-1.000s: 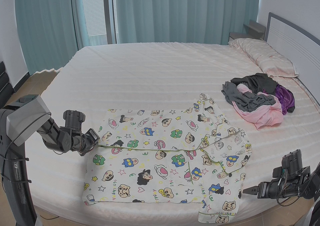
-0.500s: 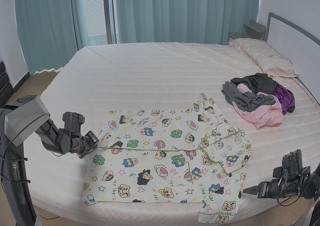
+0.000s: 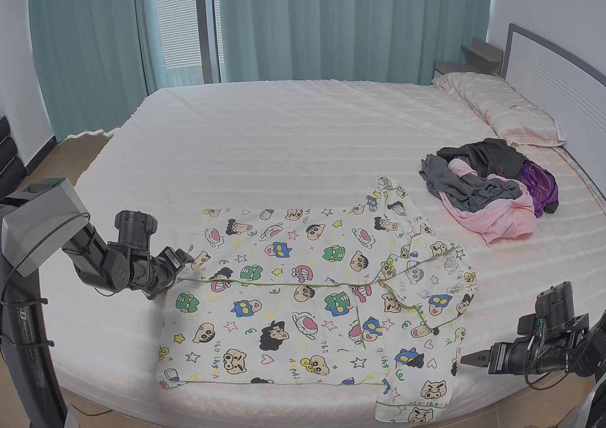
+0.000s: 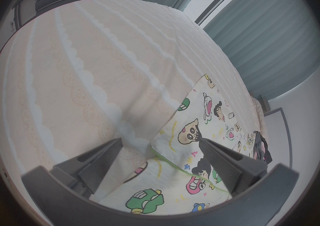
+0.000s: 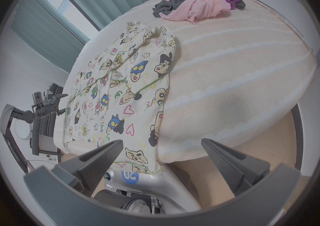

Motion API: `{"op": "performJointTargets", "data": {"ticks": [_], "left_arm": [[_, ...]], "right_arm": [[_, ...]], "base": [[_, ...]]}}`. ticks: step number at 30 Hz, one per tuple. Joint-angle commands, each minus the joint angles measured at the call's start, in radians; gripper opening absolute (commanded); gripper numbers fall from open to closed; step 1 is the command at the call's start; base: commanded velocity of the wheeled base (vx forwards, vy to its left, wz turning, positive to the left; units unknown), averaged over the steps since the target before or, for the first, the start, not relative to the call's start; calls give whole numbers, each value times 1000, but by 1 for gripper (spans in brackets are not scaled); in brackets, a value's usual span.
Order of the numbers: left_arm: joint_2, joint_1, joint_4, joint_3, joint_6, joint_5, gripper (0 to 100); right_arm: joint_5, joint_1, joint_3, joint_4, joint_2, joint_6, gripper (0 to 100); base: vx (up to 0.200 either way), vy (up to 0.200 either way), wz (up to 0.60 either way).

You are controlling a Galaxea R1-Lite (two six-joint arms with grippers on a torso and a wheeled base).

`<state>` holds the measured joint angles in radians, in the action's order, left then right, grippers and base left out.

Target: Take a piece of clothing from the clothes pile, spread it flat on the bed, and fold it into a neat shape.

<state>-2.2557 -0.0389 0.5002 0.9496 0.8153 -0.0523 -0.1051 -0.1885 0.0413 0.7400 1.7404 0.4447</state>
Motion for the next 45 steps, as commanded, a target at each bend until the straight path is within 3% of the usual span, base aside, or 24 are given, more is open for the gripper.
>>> {"op": "performJointTargets", "data": {"ticks": [1,8,16,32,37,45], "left_arm": [[13,8,-2,-3,4,-3,100],[137,39,6,-104,41,-93,100],[271,37,15,-226,94,-210,100],[291,-2,20,-261,159,-213,100],[285,-6,38,-268,159,-208,100],[282,-6,86,-304,159,-208,100]], "right_arm": [[-1,1,2,4,-16,2,100],[-13,66,137,1,-56,39,100],[-33,119,397,-1,116,75,100],[-36,106,951,-85,479,112,100],[-73,92,1017,-110,496,112,100],[-79,83,1141,-199,531,115,100]], "base": [[0,0,0],[0,0,0],[0,0,0],[0,-38,0],[0,0,0],[0,0,0]]}}
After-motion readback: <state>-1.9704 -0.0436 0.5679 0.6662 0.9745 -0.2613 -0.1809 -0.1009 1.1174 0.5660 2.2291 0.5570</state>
